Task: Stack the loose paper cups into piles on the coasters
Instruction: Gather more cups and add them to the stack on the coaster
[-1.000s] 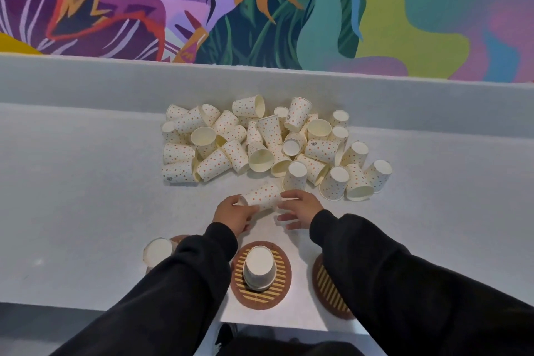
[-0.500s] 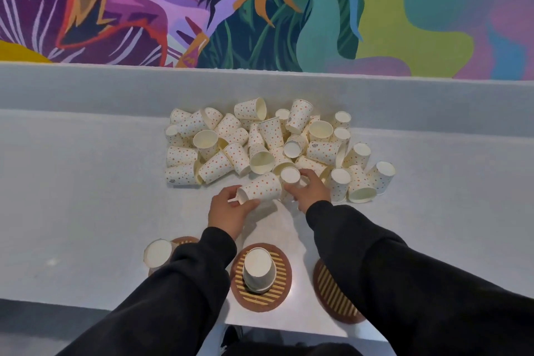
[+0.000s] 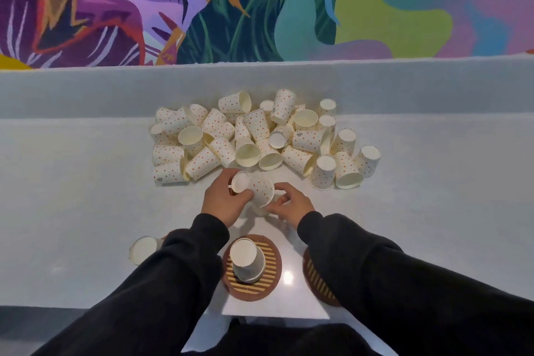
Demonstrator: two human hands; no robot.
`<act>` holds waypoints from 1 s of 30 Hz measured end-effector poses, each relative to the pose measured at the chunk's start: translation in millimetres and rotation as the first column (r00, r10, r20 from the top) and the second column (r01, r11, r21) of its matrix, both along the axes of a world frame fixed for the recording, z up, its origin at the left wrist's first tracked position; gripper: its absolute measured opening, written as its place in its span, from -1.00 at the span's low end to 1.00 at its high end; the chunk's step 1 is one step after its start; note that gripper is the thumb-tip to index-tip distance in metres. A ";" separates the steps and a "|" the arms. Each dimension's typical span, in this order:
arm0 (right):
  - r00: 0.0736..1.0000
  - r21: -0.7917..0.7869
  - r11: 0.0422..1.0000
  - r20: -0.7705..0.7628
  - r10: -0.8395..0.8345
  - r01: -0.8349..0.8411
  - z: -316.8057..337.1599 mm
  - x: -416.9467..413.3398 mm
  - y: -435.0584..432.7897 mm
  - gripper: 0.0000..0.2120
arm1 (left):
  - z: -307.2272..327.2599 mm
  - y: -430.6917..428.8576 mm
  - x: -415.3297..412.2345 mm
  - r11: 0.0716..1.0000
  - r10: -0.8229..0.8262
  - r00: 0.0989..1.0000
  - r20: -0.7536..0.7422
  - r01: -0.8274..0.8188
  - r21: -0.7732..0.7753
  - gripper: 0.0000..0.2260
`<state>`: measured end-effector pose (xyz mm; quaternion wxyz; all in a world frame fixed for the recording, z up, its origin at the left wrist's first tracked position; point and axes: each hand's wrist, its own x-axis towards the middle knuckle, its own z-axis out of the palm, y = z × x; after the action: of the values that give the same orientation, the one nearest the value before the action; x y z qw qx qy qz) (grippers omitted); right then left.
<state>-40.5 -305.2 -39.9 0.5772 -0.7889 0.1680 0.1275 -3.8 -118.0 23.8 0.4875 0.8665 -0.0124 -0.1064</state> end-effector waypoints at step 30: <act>0.994 0.080 0.996 -0.099 0.043 -0.036 -7.7 -2.2 -15.2 -0.62 | -30.7 -13.4 31.8 0.917 -0.258 0.919 -0.299 0.330 0.225 -0.37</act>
<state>-42.6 -320.4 -47.6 0.5957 -0.7616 0.1760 0.1848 28.1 -131.4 -6.9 0.3401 0.8910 -0.0642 -0.2938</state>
